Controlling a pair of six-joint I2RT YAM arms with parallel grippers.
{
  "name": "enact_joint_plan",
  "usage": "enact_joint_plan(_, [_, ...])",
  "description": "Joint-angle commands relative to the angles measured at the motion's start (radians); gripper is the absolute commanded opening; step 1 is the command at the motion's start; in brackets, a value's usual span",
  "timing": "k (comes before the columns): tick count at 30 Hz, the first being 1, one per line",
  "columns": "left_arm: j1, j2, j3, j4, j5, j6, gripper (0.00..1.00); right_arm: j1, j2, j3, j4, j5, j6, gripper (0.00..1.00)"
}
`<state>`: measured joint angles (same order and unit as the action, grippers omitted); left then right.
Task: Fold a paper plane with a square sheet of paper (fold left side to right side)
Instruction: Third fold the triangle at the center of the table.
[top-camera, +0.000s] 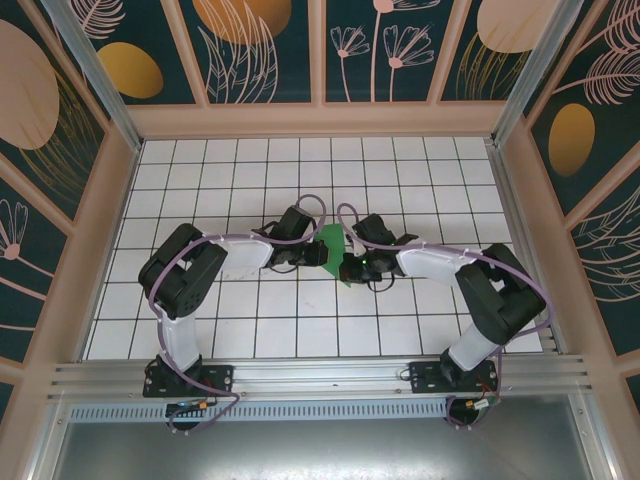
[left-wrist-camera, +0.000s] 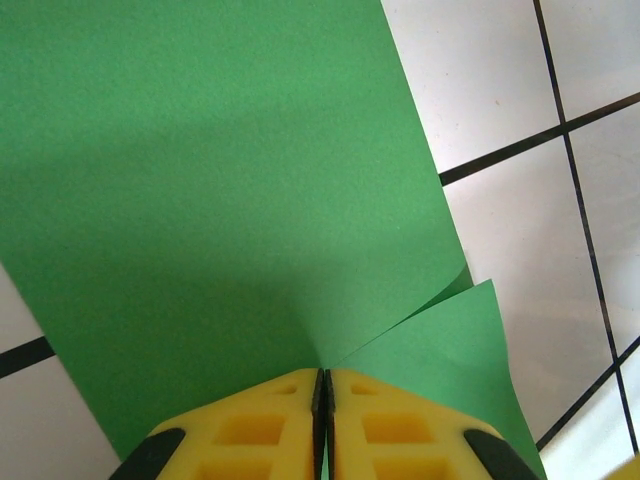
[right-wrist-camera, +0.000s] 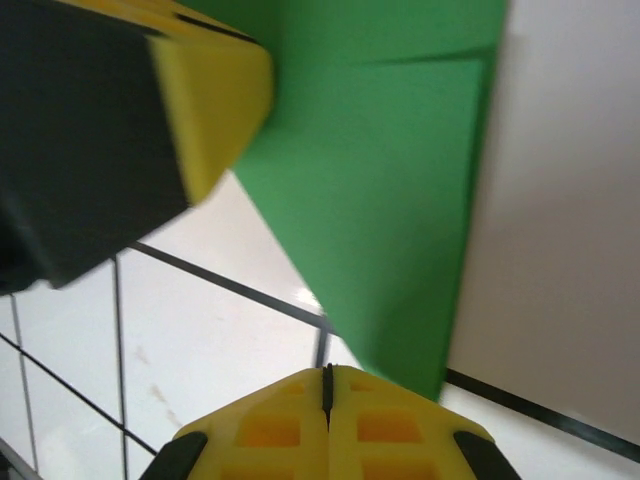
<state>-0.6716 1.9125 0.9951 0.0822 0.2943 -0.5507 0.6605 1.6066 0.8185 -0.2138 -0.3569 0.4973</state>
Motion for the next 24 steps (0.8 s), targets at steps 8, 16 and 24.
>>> enact_joint_plan(8, [0.001,0.034,-0.016,-0.028,-0.056,0.017,0.13,0.012,0.085,0.064,-0.017,0.044,0.070,0.00])
enact_joint_plan(16, [0.001,0.037,-0.017,-0.039,-0.067,0.025,0.13,0.011,0.088,0.038,-0.089,0.064,0.050,0.00])
enact_joint_plan(24, [0.000,0.039,-0.013,-0.056,-0.086,0.034,0.13,0.010,0.065,-0.009,-0.136,0.077,0.044,0.00])
